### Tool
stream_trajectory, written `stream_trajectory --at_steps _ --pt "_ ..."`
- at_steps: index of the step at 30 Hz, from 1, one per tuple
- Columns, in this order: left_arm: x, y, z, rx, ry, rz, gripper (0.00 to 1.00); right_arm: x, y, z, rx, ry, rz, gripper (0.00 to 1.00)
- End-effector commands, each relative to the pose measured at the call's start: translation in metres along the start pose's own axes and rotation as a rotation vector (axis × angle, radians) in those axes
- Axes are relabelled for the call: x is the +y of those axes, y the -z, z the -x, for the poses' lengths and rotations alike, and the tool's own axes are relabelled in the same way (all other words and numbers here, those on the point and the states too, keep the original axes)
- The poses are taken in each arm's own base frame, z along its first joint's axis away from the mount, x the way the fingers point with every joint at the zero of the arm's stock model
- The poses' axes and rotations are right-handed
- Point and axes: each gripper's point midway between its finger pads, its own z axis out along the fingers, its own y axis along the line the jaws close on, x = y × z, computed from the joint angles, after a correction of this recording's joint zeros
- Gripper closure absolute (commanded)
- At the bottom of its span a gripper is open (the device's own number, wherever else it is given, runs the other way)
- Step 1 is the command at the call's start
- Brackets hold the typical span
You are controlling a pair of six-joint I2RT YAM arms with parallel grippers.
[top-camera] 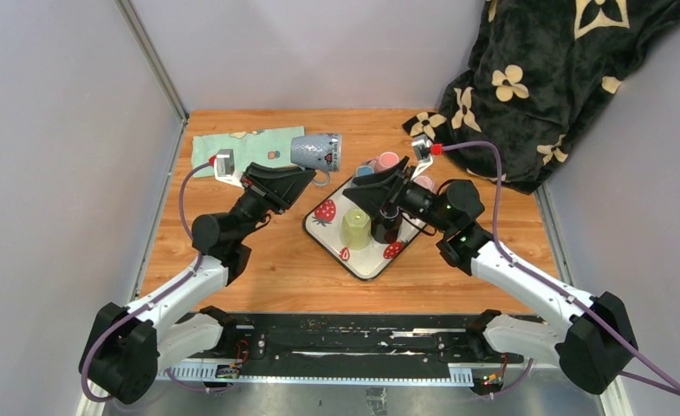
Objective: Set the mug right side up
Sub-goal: Turn over the cup on the tray.
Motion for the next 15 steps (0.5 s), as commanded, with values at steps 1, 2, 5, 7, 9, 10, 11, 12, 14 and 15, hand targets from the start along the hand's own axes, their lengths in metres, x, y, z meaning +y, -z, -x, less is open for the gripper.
stream_trajectory --at_steps 1,2,5,7,9,10,11,12,14,15 --pt "-0.030 -0.005 0.019 -0.051 0.001 -0.080 1.00 0.032 -0.009 0.026 -0.076 0.039 0.098 0.32" --pt "-0.031 -0.004 0.021 -0.065 0.004 -0.085 1.00 0.035 -0.011 0.026 -0.079 0.040 0.108 0.32" --pt "-0.035 -0.002 0.023 -0.082 0.000 -0.101 1.00 0.043 -0.016 0.029 -0.087 0.039 0.130 0.33" --pt "-0.035 -0.001 0.024 -0.088 0.013 -0.100 1.00 0.048 -0.020 0.031 -0.092 0.041 0.148 0.34" --pt "-0.036 -0.002 0.024 -0.085 0.022 -0.103 1.00 0.053 -0.024 0.035 -0.099 0.041 0.160 0.35" --pt "-0.036 -0.003 0.023 -0.082 0.023 -0.107 1.00 0.055 -0.026 0.036 -0.102 0.039 0.165 0.36" --pt "-0.037 -0.003 0.023 -0.079 0.025 -0.112 1.00 0.056 -0.028 0.037 -0.105 0.038 0.167 0.37" --pt "-0.037 -0.003 0.023 -0.077 0.026 -0.116 1.00 0.057 -0.030 0.038 -0.108 0.037 0.167 0.38" --pt "-0.037 -0.002 0.022 -0.078 0.031 -0.119 1.00 0.059 -0.034 0.039 -0.106 0.034 0.172 0.39" --pt "-0.037 -0.002 0.022 -0.082 0.035 -0.122 1.00 0.060 -0.036 0.039 -0.104 0.033 0.176 0.40"
